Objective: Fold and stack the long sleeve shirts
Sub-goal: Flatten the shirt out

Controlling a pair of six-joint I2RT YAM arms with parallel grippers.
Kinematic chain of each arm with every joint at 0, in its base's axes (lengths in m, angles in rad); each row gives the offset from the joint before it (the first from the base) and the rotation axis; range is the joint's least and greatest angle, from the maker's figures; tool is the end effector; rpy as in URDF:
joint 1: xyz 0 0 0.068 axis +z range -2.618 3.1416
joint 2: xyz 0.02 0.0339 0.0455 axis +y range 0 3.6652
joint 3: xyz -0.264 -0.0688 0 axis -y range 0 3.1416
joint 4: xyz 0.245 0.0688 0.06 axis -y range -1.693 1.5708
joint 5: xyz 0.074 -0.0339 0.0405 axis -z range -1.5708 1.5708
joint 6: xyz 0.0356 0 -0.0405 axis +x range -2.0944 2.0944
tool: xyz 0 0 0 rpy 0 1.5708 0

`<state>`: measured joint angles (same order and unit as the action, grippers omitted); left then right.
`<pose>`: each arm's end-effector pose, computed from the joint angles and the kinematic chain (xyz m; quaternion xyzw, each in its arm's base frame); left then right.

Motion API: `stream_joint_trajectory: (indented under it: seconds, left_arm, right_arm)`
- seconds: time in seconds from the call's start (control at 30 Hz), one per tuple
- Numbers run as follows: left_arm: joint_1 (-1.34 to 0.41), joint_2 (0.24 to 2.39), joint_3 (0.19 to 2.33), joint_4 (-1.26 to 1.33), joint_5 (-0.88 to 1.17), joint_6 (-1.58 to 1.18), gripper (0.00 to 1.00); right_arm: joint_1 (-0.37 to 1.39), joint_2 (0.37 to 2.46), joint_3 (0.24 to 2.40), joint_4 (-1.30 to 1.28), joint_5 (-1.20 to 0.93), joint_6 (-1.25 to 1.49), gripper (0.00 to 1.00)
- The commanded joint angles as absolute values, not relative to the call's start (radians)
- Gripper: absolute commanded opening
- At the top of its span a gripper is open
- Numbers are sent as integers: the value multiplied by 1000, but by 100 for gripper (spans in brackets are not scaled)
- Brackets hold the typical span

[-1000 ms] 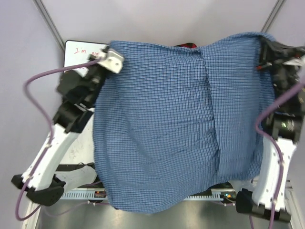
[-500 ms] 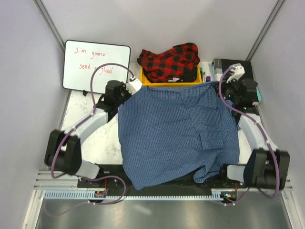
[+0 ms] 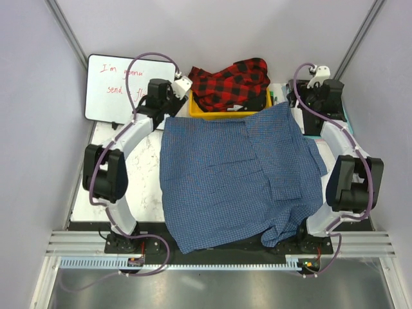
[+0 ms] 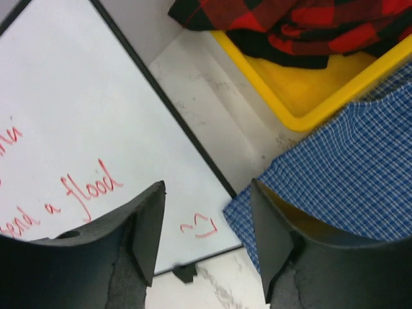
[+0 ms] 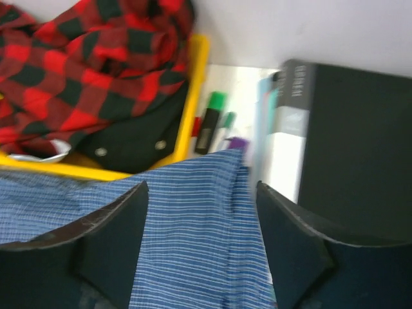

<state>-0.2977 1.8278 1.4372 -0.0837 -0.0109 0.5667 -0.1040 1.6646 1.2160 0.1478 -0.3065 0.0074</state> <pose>0.4150 -0.1269 0.2810 0.3549 0.7761 0.0745 0.5159 0.3936 -0.0303 0.2922 -0.0461 0.7994 0.0944 0.5915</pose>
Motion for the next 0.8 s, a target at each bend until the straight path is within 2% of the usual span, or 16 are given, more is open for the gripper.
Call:
stream_joint_trajectory:
  seconds: [0.0, 0.07, 0.1, 0.13, 0.17, 0.2, 0.23, 0.27, 0.37, 0.57, 0.67, 0.73, 0.77]
  left_arm:
    - [-282, 1709, 1422, -241, 86, 454, 65]
    - [-282, 1626, 1395, -343, 237, 491, 65]
    - [-285, 1594, 1340, -365, 294, 509, 65]
    - [-287, 1551, 1310, -398, 411, 561, 66]
    - [-291, 1484, 1283, -431, 472, 592, 70]
    - [-307, 1441, 1217, -471, 520, 610, 70]
    - [-319, 1409, 1186, -486, 591, 636, 70]
    - [-337, 1341, 1152, -494, 604, 644, 70]
    - [-464, 1255, 1046, -557, 617, 675, 69]
    - [-851, 1181, 885, -503, 568, 666, 71]
    - [-989, 1218, 891, -319, 563, 589, 77]
    - [-1116, 1258, 891, -200, 522, 529, 77]
    - [-1161, 1264, 858, -60, 508, 534, 75]
  right_arm:
    - [-188, 1594, 1342, -52, -268, -74, 78]
    - [-245, 1551, 1386, -217, -357, -150, 84]
    - [-259, 1537, 1405, -301, -467, -222, 98]
    - [-268, 1514, 1423, -392, -512, -356, 98]
    - [-287, 1505, 1455, -590, -547, -450, 98]
    - [-299, 1497, 1475, -715, -655, -550, 98]
    - [-305, 1487, 1491, -835, -672, -648, 98]
    - [-305, 1483, 1503, -1021, -672, -796, 98]
    - [-307, 1500, 1506, -1333, -651, -1016, 95]
    - [-307, 1517, 1379, -1413, -580, -1063, 94]
    - [-316, 1537, 1335, -1417, -568, -1066, 89]
    - [-319, 1551, 1296, -1413, -561, -1072, 88]
    - [-324, 1561, 1287, -1411, -552, -1072, 86]
